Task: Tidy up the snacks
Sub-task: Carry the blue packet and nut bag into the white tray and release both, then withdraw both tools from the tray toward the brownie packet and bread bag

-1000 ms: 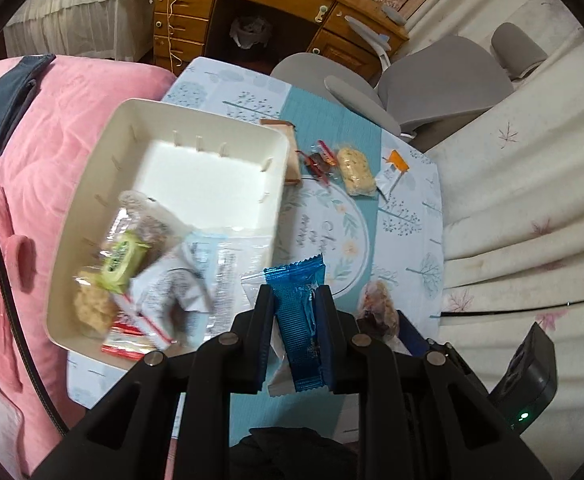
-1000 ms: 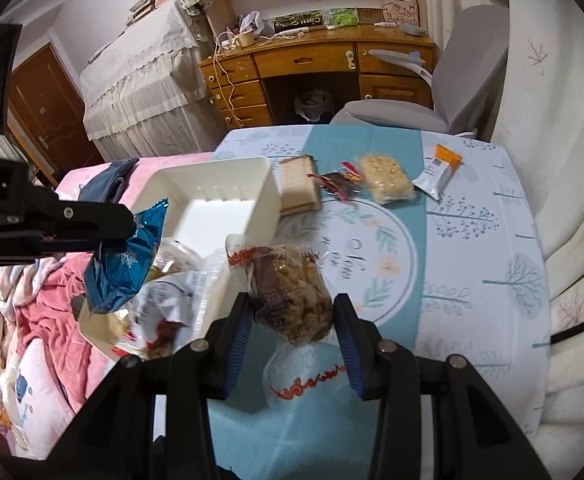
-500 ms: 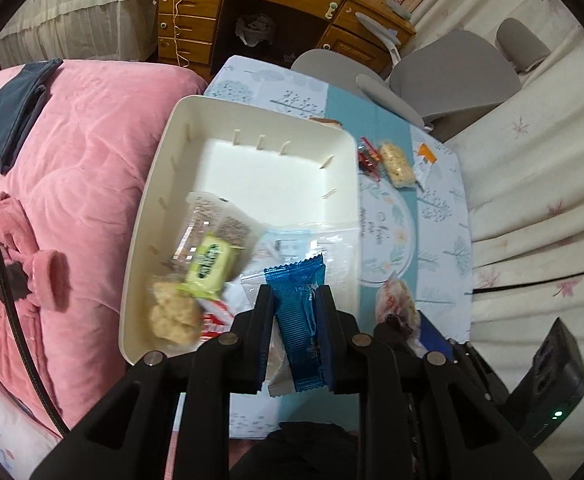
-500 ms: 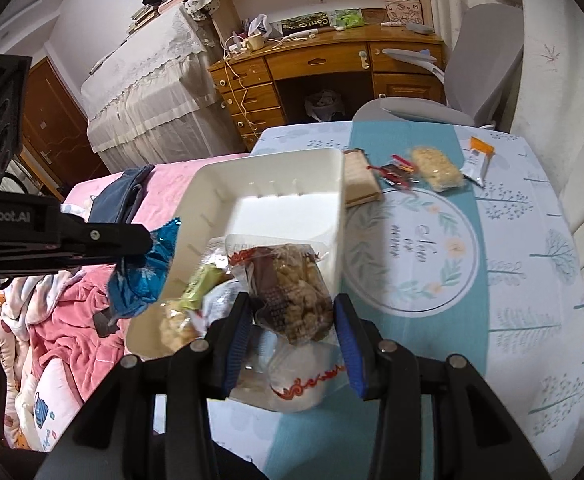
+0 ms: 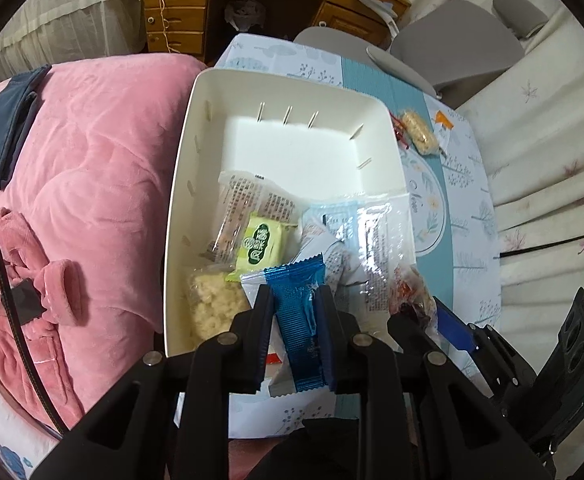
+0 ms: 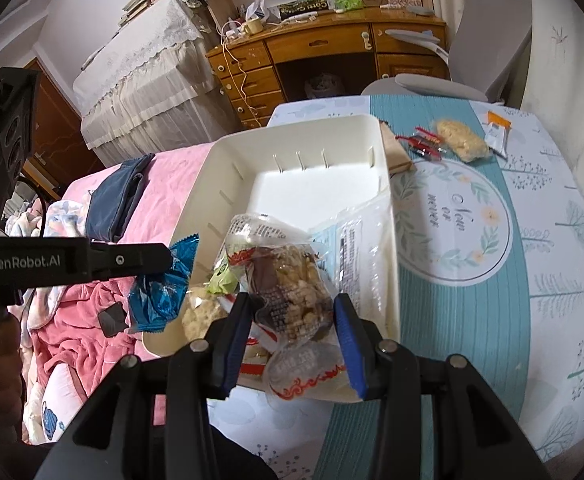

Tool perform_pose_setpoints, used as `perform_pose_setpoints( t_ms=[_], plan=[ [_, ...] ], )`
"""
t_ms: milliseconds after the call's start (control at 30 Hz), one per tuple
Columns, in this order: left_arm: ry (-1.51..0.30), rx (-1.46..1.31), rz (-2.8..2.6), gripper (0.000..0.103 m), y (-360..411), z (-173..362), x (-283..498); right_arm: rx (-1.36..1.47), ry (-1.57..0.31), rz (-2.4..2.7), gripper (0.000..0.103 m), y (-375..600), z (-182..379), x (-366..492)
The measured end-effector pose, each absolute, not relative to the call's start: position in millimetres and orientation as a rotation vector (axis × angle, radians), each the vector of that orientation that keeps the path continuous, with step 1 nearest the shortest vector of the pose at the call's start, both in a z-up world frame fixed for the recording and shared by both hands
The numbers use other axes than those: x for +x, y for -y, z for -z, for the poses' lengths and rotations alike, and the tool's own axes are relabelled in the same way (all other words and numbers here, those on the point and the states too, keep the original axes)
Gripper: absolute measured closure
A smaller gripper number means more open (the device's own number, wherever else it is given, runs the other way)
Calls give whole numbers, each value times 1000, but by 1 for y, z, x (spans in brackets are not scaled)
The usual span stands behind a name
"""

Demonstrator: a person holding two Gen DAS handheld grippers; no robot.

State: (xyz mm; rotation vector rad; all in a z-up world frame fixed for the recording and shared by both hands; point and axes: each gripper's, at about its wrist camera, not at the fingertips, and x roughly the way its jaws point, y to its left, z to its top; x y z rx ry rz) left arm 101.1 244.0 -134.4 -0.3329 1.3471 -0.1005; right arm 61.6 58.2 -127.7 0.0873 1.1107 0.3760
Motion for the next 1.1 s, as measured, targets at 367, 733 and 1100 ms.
perform_pose_setpoints(
  t_ms=[367,733,1100],
  plan=[
    [-1350,-251,89,32,-226,128,113,126,-1140,-343,38,-43,126,63],
    [-1313,-206,142,27,-174,104,140,222,-1149,-282,35,20,115,83],
    [-1279,-157,138,26,-111,94,191,244,-1104,-289,35,80,97,134]
  ],
)
